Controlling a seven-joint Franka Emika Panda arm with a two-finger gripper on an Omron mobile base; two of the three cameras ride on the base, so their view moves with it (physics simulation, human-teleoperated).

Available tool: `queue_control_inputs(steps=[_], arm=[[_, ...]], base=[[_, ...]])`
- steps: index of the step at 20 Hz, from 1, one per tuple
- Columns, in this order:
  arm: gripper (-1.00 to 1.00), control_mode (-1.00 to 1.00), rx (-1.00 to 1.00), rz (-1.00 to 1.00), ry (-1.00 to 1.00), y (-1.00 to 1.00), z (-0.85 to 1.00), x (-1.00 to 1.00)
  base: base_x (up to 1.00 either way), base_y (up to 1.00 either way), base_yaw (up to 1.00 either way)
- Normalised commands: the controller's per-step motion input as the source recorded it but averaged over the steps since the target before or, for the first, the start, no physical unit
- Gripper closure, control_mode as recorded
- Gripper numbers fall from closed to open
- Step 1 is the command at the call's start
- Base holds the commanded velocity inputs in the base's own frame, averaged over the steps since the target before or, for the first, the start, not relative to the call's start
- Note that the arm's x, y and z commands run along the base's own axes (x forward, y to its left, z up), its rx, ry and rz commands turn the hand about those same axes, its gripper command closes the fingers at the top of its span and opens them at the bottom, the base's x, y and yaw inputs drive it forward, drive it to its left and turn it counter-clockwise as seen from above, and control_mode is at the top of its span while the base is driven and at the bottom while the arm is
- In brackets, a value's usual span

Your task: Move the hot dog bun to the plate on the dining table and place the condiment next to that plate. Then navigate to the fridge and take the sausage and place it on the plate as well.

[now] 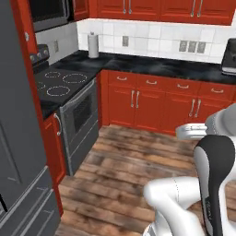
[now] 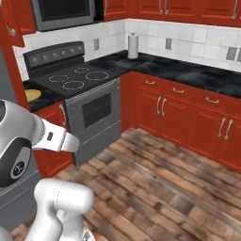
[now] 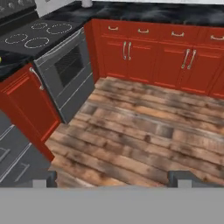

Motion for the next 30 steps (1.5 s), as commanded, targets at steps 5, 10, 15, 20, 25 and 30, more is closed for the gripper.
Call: queue_control_inputs(steps=[5,10,15,20,25,30], arm=[[-1.00,1.00,0.00,0.00,0.00,0.00,0.00,0.00],[-1.00,1.00,0.00,0.00,0.00,0.00,0.00,0.00],[-1.00,1.00,0.00,0.00,0.00,0.00,0.00,0.00],[-1.00,1.00,0.00,0.00,0.00,0.00,0.00,0.00],[-1.00,1.00,0.00,0.00,0.00,0.00,0.00,0.00],[-1.00,1.00,0.00,0.00,0.00,0.00,0.00,0.00]], base=[[1.00,-0.04,0.46],[1.00,-0.06,0.51],[1.00,-0.13,0.52],[1.00,-0.22,0.50],[1.00,-0.35,0.51],[0.83,-0.33,0.51]])
